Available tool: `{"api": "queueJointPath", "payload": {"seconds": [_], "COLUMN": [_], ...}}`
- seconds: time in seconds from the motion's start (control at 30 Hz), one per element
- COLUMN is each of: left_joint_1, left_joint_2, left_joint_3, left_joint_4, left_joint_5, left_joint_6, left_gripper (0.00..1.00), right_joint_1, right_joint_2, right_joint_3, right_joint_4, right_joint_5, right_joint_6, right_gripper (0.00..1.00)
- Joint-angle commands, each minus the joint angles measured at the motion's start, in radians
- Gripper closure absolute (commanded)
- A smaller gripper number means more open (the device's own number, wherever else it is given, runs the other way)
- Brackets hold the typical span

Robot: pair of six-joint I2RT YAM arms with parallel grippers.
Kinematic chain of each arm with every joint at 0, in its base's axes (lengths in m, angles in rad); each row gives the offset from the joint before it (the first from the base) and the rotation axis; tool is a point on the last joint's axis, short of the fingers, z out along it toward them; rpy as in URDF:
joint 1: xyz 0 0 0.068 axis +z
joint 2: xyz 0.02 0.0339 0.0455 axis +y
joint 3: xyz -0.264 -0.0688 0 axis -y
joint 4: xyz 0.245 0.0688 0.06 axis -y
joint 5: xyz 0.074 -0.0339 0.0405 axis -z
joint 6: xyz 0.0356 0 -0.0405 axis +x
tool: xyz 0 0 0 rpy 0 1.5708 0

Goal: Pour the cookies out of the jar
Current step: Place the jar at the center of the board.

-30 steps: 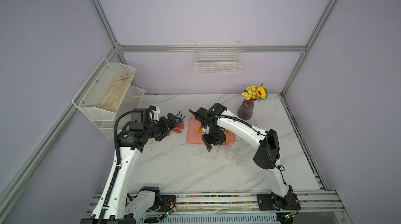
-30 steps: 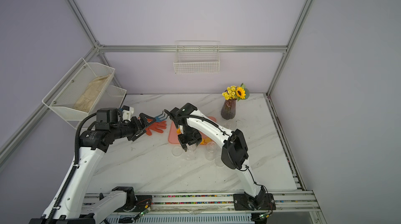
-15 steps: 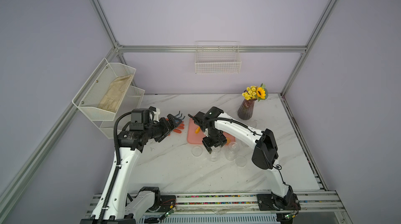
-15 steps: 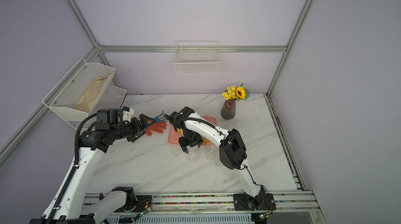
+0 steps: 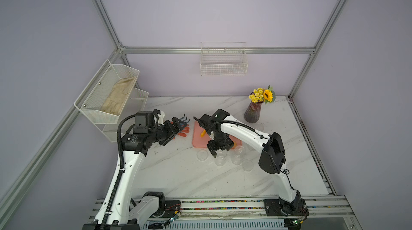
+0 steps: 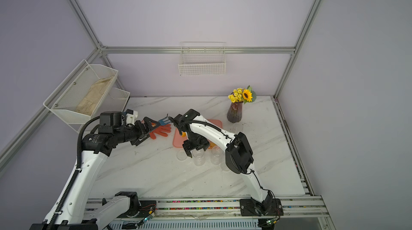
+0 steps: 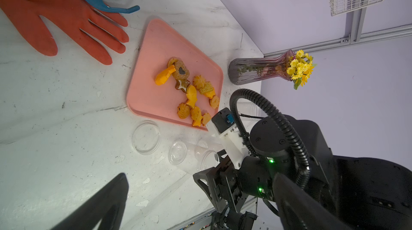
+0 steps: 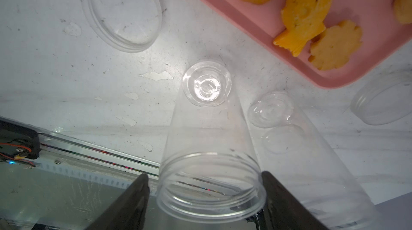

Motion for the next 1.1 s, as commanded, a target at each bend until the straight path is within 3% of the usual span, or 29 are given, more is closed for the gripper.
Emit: {"api": "queueJointPath", "payload": {"seconds": [0.0,0.13,0.23,0.3,0.47,0.63,0.77,0.93,1.07], "left_joint_1": [0.008,0.008,0.009,0.008,0.009,0.008,0.008,0.009,0.016], "left_joint_2": [0.000,0.009,0.009,0.002,-0.011,-0.034,-0.051,-0.075,-0.027], "left_joint_3": [0.064,0.092,0.118,0.121,0.060,-0.095,-0.262,-0.485,-0.555], "left_joint_4": [0.009,-0.016,-0.035,-0.037,0.011,0.184,0.374,0.706,0.882], "left_joint_5": [-0.011,-0.079,-0.185,-0.282,-0.561,-0.750,-0.852,-0.964,-1.000], "left_joint_6": [0.033,0.050,0.079,0.097,0.098,0.099,0.186,0.342,0.451], "left_gripper": [0.00,0.00,0.00,0.00,0.00,0.00,0.00,0.00,0.00], "right_joint_1": [-0.021,-0.143,-0.294,-0.405,-0.741,-1.040,-1.090,-1.097,-1.097], "right_joint_2": [-0.038,-0.120,-0.223,-0.303,-0.492,-0.671,-0.718,-0.829,-0.724], "right_joint_3": [0.152,0.319,0.289,0.199,-0.115,-0.484,-0.775,-1.251,-1.354], "right_joint_4": [-0.041,-0.014,0.041,0.090,0.231,0.510,0.817,1.512,1.733], "right_joint_5": [0.051,0.077,0.077,0.084,0.068,0.054,0.056,0.066,0.066], "right_joint_6": [0.013,-0.012,-0.025,-0.024,0.017,0.080,0.103,0.096,-0.040], "right_gripper": [0.19,0.14,0.08,0.03,0.02,0.02,0.02,0.03,0.03]}}
